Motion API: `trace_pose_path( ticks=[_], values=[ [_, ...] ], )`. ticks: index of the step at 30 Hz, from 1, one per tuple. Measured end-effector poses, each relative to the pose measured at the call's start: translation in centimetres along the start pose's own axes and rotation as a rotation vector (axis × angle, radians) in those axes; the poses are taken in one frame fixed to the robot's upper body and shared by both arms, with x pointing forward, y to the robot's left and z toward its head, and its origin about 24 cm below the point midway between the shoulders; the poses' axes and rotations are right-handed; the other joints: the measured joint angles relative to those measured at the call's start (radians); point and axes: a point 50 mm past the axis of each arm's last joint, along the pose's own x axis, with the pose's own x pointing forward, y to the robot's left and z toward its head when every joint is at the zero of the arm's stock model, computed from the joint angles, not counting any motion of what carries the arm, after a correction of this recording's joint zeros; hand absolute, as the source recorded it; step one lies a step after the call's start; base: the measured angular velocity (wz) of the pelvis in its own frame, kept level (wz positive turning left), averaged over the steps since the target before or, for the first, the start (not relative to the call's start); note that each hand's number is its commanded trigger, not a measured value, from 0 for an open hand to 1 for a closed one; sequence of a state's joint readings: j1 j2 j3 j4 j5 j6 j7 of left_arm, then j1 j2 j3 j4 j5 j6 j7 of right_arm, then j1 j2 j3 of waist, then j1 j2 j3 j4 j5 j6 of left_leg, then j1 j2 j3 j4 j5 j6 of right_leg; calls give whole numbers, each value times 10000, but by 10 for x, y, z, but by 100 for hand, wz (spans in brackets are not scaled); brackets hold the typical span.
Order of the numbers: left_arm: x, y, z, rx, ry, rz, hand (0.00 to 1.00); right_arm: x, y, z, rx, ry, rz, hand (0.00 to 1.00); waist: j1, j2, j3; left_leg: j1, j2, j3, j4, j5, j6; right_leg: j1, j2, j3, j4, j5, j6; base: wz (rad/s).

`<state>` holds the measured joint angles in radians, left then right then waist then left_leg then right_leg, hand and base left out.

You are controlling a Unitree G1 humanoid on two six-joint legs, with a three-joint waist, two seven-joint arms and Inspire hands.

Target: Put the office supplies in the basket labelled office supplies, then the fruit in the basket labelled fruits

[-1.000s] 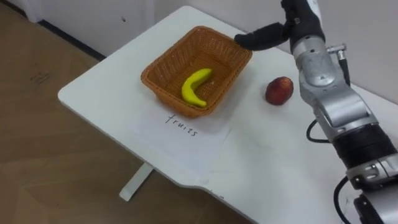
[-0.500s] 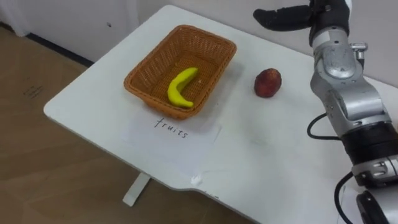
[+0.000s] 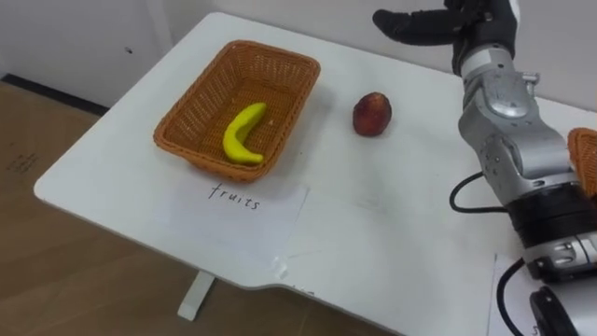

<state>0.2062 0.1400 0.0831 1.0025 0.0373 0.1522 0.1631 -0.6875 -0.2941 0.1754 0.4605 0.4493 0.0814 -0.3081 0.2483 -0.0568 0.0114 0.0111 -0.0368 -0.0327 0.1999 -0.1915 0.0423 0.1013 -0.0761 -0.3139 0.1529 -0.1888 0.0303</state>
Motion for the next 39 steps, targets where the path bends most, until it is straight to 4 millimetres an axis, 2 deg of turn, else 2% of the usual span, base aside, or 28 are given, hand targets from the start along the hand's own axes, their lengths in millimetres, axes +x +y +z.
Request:
trace_pose_path(
  ticks=[9,17,24,33,39],
  values=[
    [-1,-7,-3,-949,238,-415,0,1,-5,-18,-221,728,129,0,5,71,-7,-242,38,77,3,3,-4,-277,26,26,-3,12,-20,-1],
    [-1,-10,-3,-907,235,-568,0,1,-10,-32,-443,1286,93,0,44,96,-14,-417,43,36,-3,8,-11,-488,38,112,-17,20,-31,0],
    [-2,-12,-11,-788,540,-480,0,0,-14,-46,-541,1872,-232,0,41,129,4,-440,56,18,-12,10,-13,-518,48,124,-25,20,-32,0],
    [-1,-15,-3,-1175,400,-454,0,-2,-14,-54,-832,2179,-103,0,30,134,12,-719,61,-5,40,24,-28,-758,49,93,-13,48,-74,0],
    [-1,-17,0,-1558,302,-511,0,-2,-14,-54,-834,2177,-109,0,23,128,95,-779,61,-8,28,24,-28,-827,49,92,-14,48,-74,0]
  ],
)
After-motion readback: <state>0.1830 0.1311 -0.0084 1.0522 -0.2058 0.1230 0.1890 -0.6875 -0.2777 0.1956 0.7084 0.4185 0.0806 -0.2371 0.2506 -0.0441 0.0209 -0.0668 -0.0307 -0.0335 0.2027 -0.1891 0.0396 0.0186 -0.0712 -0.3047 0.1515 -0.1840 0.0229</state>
